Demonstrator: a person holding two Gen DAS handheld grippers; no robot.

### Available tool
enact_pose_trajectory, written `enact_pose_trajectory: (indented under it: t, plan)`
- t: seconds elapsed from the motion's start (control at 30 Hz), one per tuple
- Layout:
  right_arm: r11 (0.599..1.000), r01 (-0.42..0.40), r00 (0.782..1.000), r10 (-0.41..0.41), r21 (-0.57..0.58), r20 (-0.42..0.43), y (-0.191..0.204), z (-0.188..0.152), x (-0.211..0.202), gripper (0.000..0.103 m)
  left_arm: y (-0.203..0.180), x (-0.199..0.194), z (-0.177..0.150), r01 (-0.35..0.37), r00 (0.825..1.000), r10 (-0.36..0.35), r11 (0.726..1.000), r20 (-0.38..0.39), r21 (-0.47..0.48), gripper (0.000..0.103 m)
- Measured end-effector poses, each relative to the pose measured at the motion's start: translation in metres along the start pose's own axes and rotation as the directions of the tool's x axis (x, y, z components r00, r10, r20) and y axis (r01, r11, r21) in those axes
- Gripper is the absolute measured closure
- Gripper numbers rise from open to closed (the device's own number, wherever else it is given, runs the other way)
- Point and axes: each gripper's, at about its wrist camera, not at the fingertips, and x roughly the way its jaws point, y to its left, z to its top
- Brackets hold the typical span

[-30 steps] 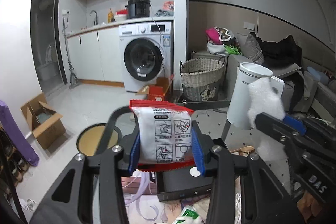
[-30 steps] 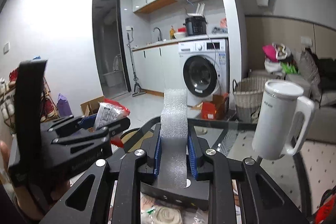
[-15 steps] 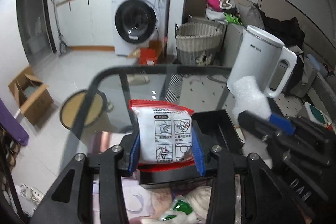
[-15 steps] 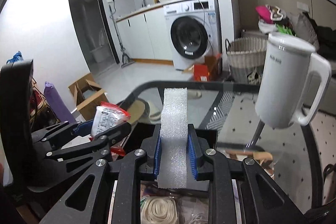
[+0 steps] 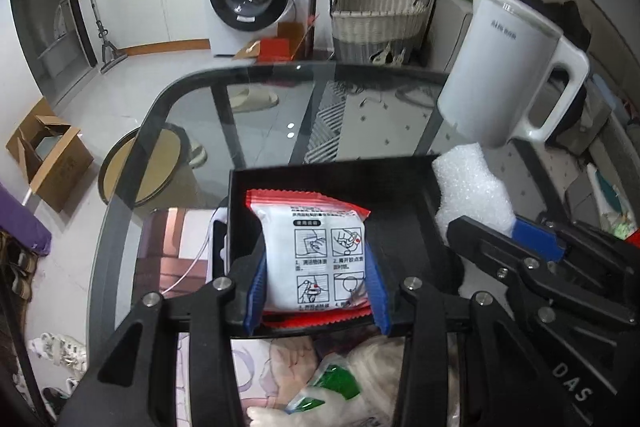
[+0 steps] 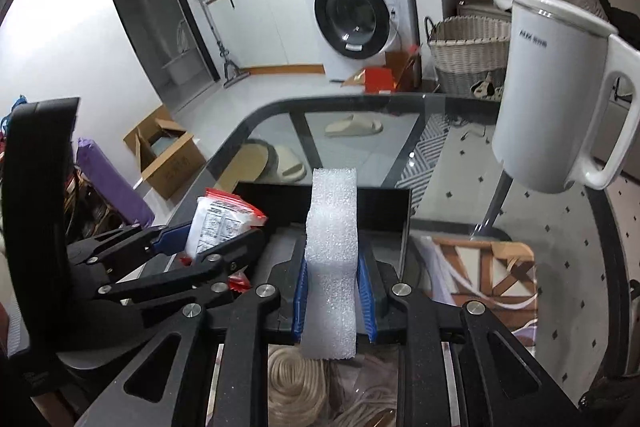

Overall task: Organize soft objects
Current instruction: 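Lift the packet with the left tool while the right tool carries the foam over the black box, then open the left tool to drop the packet into the box while the right tool drops the foam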

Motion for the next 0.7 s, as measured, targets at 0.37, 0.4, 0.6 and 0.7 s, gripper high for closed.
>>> enact_pose_trajectory:
  t: [0.37,0.4,0.6,0.7]
  plan:
    - [1.000,-0.014,0.995,0.013,-0.003,-0.100,0.000,-0.009,0.022,0.081,0.004,0.018,-0.006,-0.023,0.998,0.023,1.000,-0.063,0.008,0.061]
    - [1.000,-0.014,0.995,0.014,-0.003,-0.104,0.000,-0.009,0.023,0.081,0.004,0.018,-0.006,-0.022,0.998,0.023,1.000,-0.066,0.008,0.061]
    - [1.000,-0.010,0.994,0.010,-0.001,-0.106,-0.002,-0.010,0.022,0.081,0.006,0.019,-0.005,-0.021,0.998,0.021,1.000,-0.063,0.007,0.060]
    - [1.000,-0.008,0.994,0.008,0.000,-0.107,-0.003,-0.009,0.022,0.081,0.008,0.018,-0.005,-0.010,0.998,0.010,1.000,-0.062,-0.007,0.059]
